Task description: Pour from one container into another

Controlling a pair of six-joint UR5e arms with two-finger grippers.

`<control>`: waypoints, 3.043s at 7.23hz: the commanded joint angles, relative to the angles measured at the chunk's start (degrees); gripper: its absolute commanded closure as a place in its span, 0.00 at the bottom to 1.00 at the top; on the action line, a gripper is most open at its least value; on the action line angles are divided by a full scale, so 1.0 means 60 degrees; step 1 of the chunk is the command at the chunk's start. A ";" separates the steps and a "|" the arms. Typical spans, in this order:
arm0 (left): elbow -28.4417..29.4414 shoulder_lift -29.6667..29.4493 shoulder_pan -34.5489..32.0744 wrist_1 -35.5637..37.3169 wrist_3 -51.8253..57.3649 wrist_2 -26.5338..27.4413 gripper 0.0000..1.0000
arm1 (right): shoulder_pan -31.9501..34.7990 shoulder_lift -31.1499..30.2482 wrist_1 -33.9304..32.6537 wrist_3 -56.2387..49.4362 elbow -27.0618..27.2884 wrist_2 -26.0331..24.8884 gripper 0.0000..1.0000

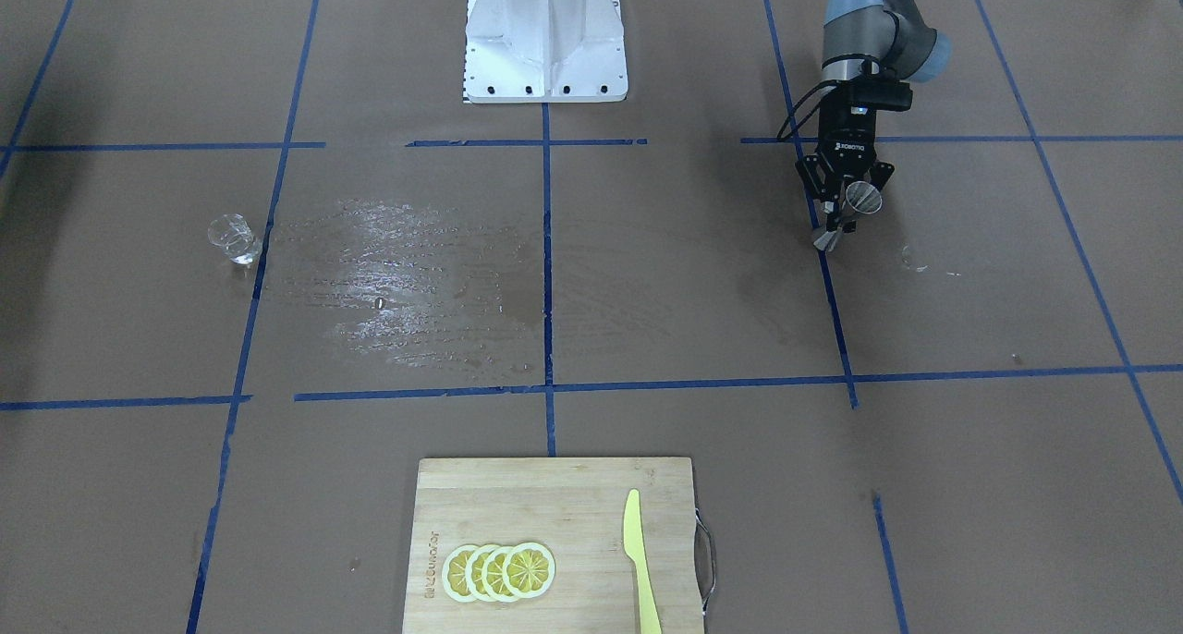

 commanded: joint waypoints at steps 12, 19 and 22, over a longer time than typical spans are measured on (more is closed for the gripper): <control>-0.0102 -0.2078 -0.0041 0.0018 0.2855 -0.0175 1.00 | -1.1322 -0.2195 0.7630 0.8335 0.3520 -1.4935 0.00; -0.0029 -0.2033 -0.0158 0.0033 0.2826 -0.0234 1.00 | -1.6087 -0.1874 0.7220 1.2953 0.1428 -2.3566 0.05; -0.0029 -0.2063 -0.0158 0.0018 0.2826 -0.0234 1.00 | -1.6087 -0.1539 0.7205 1.3316 0.0725 -2.3522 0.05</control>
